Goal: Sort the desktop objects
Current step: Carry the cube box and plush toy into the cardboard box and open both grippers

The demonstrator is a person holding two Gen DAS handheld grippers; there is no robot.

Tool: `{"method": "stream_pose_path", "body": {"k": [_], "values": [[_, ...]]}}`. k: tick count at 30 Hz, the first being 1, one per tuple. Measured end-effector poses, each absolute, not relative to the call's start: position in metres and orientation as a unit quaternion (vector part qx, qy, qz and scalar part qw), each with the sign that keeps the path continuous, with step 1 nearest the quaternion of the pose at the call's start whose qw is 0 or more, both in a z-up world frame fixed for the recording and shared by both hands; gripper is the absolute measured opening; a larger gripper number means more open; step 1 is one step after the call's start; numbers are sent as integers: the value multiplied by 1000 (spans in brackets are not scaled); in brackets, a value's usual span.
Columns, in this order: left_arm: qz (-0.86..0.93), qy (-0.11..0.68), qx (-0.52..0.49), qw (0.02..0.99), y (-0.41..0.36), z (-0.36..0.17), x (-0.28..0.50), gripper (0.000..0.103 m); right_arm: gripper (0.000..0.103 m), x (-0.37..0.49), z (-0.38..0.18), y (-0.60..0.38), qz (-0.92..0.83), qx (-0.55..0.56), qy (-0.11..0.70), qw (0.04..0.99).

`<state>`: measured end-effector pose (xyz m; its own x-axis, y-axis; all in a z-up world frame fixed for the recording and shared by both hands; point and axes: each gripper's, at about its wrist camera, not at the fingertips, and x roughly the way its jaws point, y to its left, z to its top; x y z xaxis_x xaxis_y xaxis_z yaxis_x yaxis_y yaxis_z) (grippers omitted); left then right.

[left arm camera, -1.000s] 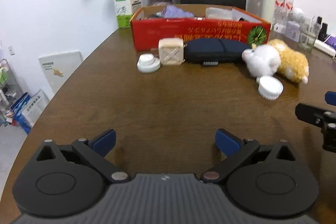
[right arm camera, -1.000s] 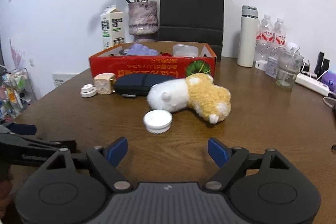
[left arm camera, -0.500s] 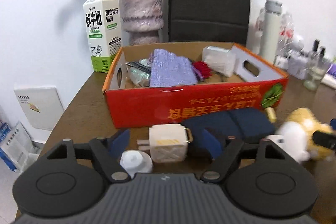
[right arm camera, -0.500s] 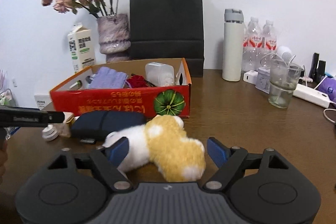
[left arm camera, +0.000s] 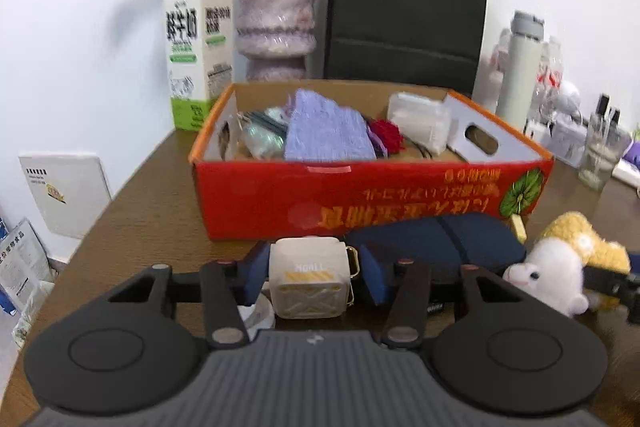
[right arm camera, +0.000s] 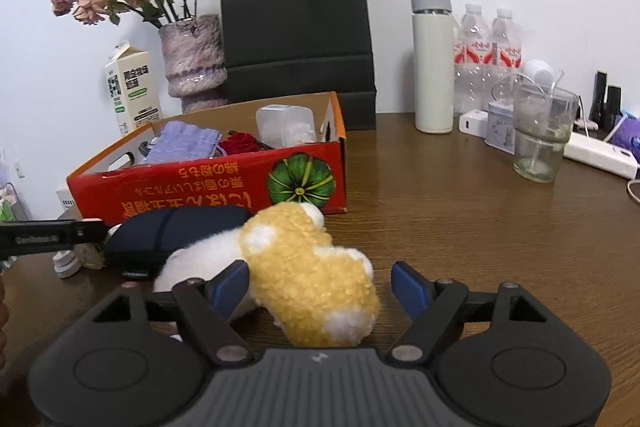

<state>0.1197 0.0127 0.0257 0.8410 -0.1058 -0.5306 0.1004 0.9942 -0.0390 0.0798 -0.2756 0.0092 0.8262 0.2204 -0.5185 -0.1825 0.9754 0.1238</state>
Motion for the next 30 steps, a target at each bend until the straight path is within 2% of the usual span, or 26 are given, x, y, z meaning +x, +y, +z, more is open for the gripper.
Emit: {"method": "stream_pose_path", "body": {"k": [4, 5, 6, 12, 21, 26, 30], "values": [[-54, 250, -2, 967, 14, 45, 106, 51, 75, 82, 4, -277, 123, 44, 296, 946], [-56, 247, -3, 968, 14, 51, 101, 51, 72, 82, 3, -277, 126, 43, 299, 945], [-56, 245, -2, 968, 13, 56, 96, 51, 59, 81, 2, -277, 129, 42, 298, 945], [-44, 241, 15, 969, 5, 79, 48, 51, 45, 70, 7, -281, 130, 53, 274, 951], [-25, 272, -11, 962, 16, 68, -15, 51, 44, -4, 61, -288, 158, 79, 195, 965], [-23, 294, -15, 955, 18, 60, -31, 51, 44, -40, 70, -284, 166, 61, 201, 964], [-32, 280, -25, 959, 23, 73, -27, 51, 44, -46, 70, -284, 160, 64, 215, 961]]}}
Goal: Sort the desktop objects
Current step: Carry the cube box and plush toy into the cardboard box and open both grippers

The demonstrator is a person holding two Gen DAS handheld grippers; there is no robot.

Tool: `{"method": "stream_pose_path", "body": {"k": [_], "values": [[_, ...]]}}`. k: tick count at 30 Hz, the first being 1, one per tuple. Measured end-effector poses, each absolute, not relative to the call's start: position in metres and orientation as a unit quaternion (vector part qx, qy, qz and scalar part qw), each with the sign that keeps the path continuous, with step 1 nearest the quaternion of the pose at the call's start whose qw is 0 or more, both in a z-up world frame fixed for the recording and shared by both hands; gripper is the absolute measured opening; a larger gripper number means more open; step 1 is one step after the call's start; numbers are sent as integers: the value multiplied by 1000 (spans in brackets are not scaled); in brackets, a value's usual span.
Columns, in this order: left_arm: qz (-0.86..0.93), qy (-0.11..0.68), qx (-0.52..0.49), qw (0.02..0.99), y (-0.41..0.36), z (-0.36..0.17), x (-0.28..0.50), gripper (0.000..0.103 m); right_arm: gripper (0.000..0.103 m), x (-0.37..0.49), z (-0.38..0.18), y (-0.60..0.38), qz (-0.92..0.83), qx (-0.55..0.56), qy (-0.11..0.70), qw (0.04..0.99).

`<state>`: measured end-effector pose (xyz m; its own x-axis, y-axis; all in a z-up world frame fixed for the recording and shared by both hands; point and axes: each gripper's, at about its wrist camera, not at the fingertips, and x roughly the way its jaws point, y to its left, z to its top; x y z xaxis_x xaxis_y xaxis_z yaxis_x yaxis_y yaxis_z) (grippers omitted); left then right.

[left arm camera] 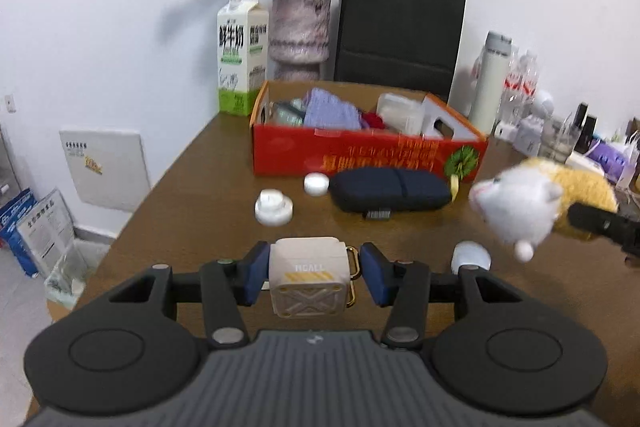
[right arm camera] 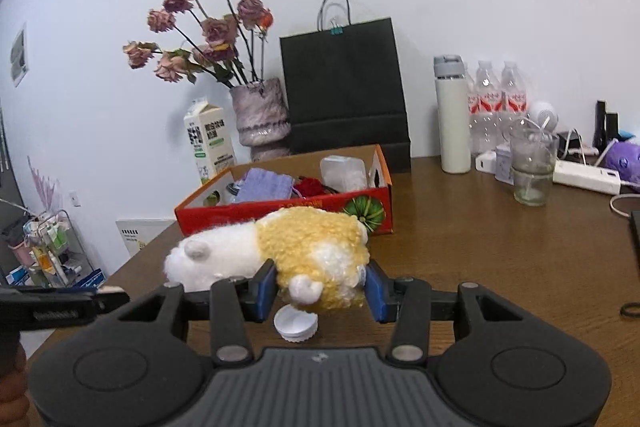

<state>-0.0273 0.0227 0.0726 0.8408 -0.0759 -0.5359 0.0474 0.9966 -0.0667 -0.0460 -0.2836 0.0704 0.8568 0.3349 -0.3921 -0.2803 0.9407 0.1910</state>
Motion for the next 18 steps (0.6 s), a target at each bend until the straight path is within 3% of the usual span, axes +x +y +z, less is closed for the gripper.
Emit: {"method": "stream_pose_path", "body": {"k": [5, 11, 18], "values": [[-45, 254, -25, 966, 28, 105, 6, 51, 44, -20, 88, -287, 147, 81, 205, 964], [-75, 263, -34, 961, 29, 143, 109, 51, 44, 66, 126, -274, 119, 77, 202, 969], [-16, 354, 21, 935, 7, 112, 246, 51, 44, 207, 116, -224, 83, 60, 302, 948]]}}
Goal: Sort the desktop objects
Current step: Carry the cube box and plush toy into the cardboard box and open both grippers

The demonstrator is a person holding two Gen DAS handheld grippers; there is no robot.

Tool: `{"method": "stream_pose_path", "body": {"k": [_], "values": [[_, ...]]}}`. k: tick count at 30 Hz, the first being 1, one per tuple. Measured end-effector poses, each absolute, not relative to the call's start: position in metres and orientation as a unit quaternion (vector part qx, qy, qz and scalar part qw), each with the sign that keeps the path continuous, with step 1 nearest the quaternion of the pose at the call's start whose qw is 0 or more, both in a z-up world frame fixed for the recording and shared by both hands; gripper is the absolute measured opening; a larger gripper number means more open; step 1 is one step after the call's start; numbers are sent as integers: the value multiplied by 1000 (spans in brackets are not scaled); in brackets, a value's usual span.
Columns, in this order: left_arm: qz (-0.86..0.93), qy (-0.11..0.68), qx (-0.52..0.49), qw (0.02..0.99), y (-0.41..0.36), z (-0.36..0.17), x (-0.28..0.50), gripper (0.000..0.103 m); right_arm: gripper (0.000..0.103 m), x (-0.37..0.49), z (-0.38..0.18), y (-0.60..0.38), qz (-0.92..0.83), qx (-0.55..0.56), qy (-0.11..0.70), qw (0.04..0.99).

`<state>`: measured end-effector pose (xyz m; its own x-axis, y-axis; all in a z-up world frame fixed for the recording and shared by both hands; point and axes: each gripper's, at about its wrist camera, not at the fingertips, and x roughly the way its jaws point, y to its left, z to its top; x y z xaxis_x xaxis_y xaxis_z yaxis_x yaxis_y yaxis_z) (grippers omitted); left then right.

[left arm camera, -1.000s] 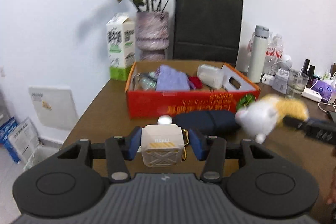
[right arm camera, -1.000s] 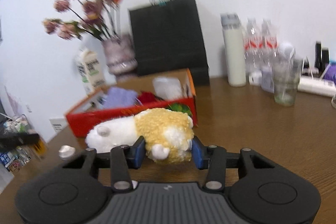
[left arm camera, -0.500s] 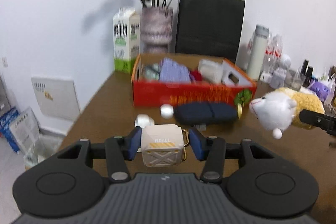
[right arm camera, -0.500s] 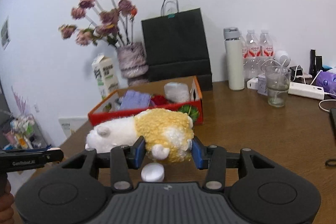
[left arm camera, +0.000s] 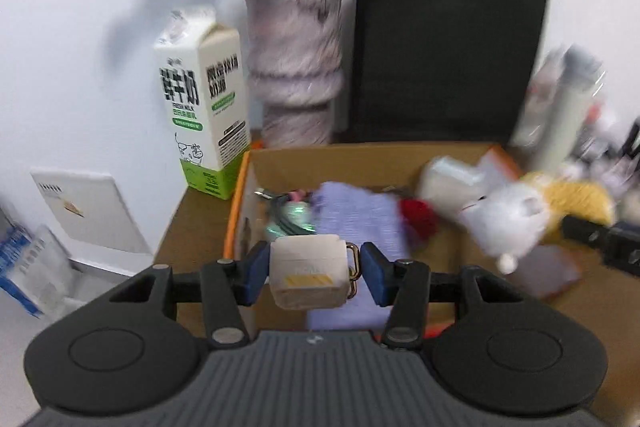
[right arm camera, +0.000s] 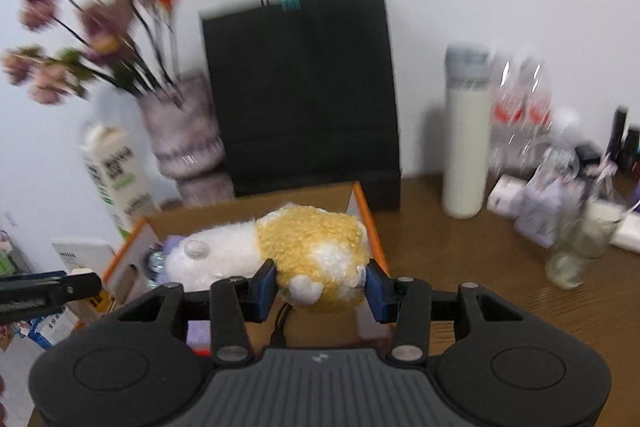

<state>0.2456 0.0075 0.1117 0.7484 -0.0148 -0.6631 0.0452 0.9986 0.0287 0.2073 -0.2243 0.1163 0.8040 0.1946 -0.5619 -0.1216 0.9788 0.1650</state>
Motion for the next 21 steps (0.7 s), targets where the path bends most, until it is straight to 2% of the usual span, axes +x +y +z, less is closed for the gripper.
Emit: {"method": "stream_pose_path", "body": {"k": [4, 10, 13, 15, 18, 21], "values": [[6, 396, 42, 917, 12, 77, 285, 51, 44, 247, 94, -197, 43, 10, 328, 943], [3, 410, 74, 909, 11, 46, 299, 53, 49, 281, 51, -174, 5, -25, 360, 933], [-9, 406, 58, 912, 17, 54, 295, 57, 52, 288, 41, -172, 5, -28, 372, 928], [-12, 395, 42, 917, 24, 68, 292, 65, 58, 289, 41, -171, 13, -31, 383, 923], [-12, 381, 26, 924, 34, 90, 286, 66, 71, 287, 52, -179, 26, -12, 393, 919], [-4, 379, 23, 925, 40, 105, 278, 67, 74, 280, 76, -191, 36, 18, 382, 923]]}}
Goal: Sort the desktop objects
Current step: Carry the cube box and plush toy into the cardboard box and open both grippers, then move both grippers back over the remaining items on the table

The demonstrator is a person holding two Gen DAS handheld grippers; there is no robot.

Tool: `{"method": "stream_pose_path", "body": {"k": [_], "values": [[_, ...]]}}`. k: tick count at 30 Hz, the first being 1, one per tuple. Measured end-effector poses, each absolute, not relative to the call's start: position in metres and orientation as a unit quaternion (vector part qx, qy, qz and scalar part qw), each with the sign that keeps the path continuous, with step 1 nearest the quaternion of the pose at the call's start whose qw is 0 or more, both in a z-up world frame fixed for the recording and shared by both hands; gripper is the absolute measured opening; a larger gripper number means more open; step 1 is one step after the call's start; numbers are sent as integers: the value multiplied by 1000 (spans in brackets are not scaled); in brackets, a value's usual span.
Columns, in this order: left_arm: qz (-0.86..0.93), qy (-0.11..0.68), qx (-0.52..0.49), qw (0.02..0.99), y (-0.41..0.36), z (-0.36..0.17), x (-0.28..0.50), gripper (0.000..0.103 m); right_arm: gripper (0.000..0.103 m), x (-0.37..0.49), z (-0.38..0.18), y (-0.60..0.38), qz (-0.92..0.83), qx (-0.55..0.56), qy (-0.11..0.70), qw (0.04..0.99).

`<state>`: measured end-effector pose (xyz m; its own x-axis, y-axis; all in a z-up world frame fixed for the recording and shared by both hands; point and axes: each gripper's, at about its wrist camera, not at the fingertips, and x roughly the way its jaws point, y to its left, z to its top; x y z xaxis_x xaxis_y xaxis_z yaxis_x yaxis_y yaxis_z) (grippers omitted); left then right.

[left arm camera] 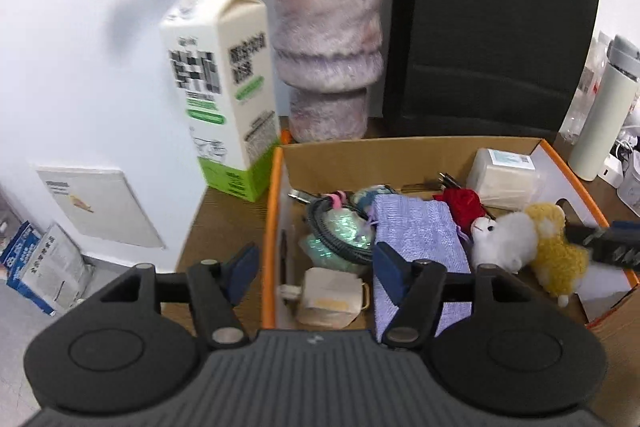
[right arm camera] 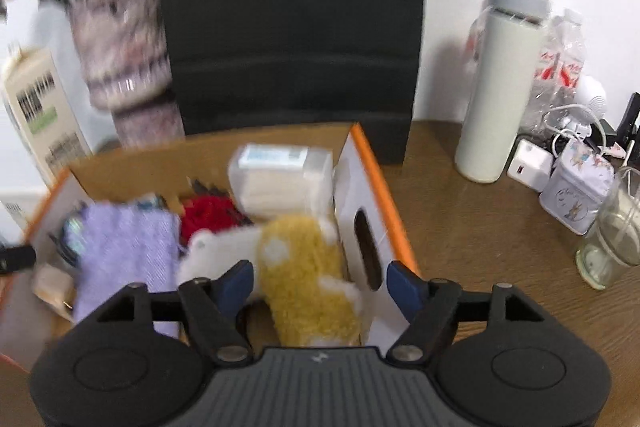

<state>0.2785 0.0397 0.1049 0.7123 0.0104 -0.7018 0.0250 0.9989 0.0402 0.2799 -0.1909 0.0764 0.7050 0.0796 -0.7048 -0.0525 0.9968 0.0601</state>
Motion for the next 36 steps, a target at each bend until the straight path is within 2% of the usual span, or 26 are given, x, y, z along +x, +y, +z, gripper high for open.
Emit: {"method": "stream_pose_path", "body": {"k": [8, 11, 18, 25, 31, 36], "values": [[-3, 399, 18, 917, 43, 120, 242, 77, 77, 247, 129, -212, 44, 20, 361, 931], [-4, 397, 19, 918, 40, 118, 224, 86, 77, 230, 128, -216, 56, 12, 364, 930], [20, 364, -31, 931, 42, 104, 142, 94, 78, 155, 99, -232, 100, 14, 345, 933], [13, 320, -19, 947, 29, 70, 45, 97, 78, 68, 61, -236, 120, -3, 325, 938], [-2, 321, -7, 947, 12, 33, -29, 97, 78, -5, 33, -244, 152, 22, 314, 937], [-14, 336, 5, 942, 6, 17, -54, 96, 78, -41, 21, -243, 170, 8, 302, 938]]}}
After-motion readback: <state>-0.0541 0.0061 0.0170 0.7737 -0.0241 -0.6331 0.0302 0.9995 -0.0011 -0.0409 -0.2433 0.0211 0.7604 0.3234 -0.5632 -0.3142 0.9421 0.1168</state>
